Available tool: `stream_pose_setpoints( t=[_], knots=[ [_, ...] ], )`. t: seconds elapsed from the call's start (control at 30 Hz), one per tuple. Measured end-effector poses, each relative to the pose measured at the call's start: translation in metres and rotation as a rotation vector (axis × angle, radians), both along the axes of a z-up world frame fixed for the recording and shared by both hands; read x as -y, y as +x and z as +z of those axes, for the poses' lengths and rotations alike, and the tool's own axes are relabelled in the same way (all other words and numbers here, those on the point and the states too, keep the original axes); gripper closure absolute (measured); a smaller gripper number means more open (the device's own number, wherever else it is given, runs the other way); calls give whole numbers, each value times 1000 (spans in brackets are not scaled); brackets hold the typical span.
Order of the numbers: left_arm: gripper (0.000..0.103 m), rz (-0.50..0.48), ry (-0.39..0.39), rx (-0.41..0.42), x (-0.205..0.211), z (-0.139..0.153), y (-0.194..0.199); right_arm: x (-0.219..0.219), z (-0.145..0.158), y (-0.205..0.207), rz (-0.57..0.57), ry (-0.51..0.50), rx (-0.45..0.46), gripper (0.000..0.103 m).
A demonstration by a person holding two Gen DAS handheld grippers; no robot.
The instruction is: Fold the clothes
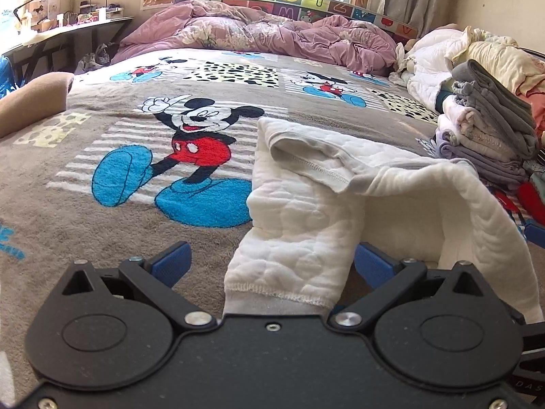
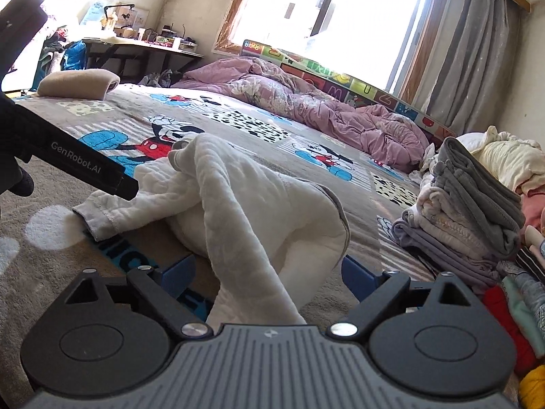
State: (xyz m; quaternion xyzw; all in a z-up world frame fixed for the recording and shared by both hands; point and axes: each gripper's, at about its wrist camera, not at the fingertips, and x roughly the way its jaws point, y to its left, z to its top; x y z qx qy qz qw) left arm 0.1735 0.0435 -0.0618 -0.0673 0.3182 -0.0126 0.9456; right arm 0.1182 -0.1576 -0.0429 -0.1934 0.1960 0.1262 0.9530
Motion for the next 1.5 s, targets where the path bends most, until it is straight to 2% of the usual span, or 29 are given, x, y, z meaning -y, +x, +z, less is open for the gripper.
stream_pose_setpoints(
  t=[0.1,0.17,0.27,0.33,0.43,0.57,0.63,0.73,0.77,0.83,0.9,0.93,0.97,1.0,1.03,1.07,1.13,1.27,1.5],
  knots=[
    [0,-19,4,-8,-5,-3,18,-7,3,10,32,-15,29,24],
    [1,-37,5,-13,-8,-5,30,-9,5,17,55,-18,34,41],
    [1,-74,-11,-13,-13,-4,49,-8,8,26,78,-20,37,55],
    [1,-99,-33,-13,-17,-2,63,1,10,32,67,28,35,59],
    [1,-150,-51,-7,-20,1,82,25,13,44,11,116,31,59],
    [6,-243,57,32,-16,8,103,64,16,66,-90,212,8,59],
    [10,-304,102,57,-12,12,111,77,15,76,-120,207,4,58],
    [15,-389,140,81,-6,18,122,88,12,87,-101,218,-23,55],
    [16,-414,151,94,-3,21,125,88,12,90,-79,218,-27,51],
    [16,-455,167,131,1,27,126,89,16,97,-45,221,-27,50],
    [21,-480,168,161,3,29,125,88,16,101,-14,212,-26,51],
    [29,-492,168,175,4,29,125,88,16,102,-3,211,-30,56],
    [44,-502,170,183,4,28,125,90,15,103,1,221,-43,68],
    [53,-501,174,185,5,25,125,91,14,103,6,232,-57,74],
    [70,-489,174,181,4,23,127,93,13,103,9,244,-68,81],
    [80,-474,170,172,2,20,129,96,12,102,8,262,-75,83],
    [89,-462,112,167,-3,20,132,101,12,100,4,289,-79,85],
    [93,-460,63,222,-7,34,120,108,19,96,-12,346,-68,88],
    [94,-443,55,393,-2,92,62,127,58,78,-22,468,3,88]
  ],
)
